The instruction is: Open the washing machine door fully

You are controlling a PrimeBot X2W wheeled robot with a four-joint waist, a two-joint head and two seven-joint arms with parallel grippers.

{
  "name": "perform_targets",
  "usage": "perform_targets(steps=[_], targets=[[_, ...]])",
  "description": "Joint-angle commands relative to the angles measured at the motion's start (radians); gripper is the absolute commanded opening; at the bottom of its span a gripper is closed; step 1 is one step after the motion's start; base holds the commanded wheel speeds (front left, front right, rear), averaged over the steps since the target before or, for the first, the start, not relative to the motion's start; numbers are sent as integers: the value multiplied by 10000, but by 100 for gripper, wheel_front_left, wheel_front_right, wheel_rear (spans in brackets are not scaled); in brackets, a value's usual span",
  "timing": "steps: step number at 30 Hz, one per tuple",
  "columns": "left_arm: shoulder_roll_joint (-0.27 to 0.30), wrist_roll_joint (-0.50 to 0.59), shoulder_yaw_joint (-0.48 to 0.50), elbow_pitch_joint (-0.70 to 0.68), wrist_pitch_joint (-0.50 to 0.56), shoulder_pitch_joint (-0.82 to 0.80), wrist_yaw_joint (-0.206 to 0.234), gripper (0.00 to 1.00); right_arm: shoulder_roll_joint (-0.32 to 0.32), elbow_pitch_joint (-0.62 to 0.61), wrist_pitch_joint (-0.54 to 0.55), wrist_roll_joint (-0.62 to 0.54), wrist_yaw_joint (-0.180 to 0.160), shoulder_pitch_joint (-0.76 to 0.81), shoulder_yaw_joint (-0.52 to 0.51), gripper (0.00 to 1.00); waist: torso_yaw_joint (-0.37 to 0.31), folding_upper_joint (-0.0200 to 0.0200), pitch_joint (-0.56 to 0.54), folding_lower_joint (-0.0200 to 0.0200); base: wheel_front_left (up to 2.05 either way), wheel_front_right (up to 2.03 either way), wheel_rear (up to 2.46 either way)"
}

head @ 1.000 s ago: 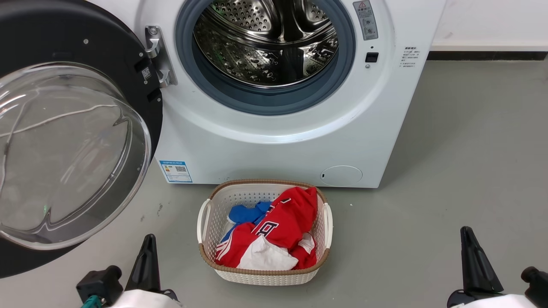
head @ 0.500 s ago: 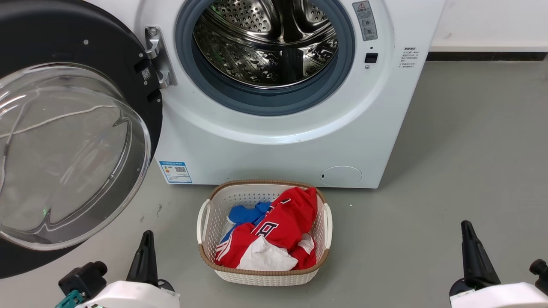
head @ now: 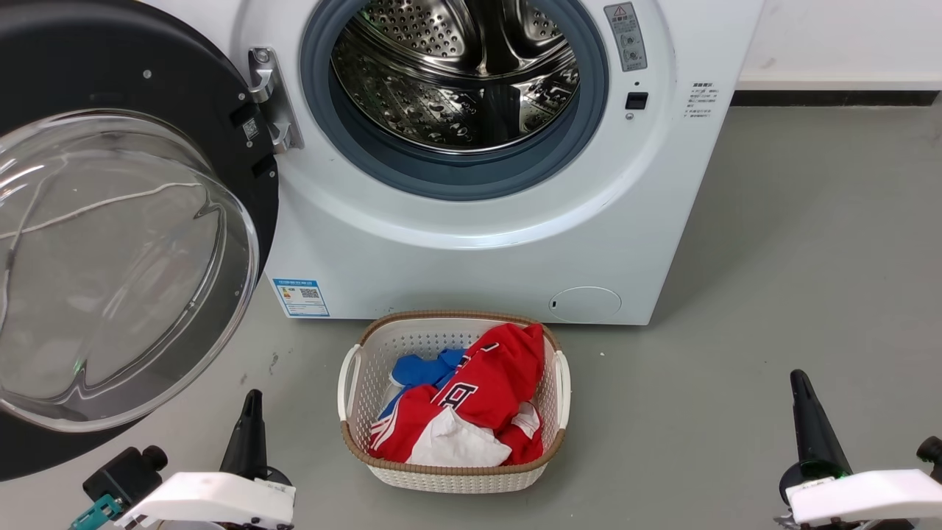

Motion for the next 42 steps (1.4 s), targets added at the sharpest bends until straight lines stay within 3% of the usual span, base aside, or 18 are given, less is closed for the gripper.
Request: perform_targets(steps=[1, 42], targets=[[18, -401, 49, -67, 94, -280, -79, 0, -93, -29, 102, 395, 1, -282, -7, 0, -3, 0, -3, 1, 0, 0, 0], [5, -4937, 352, 370, 1186, -841, -406, 0, -92, 763, 1194, 4686, 2, -1097, -168, 0, -80, 0, -70, 1, 0, 0, 0]])
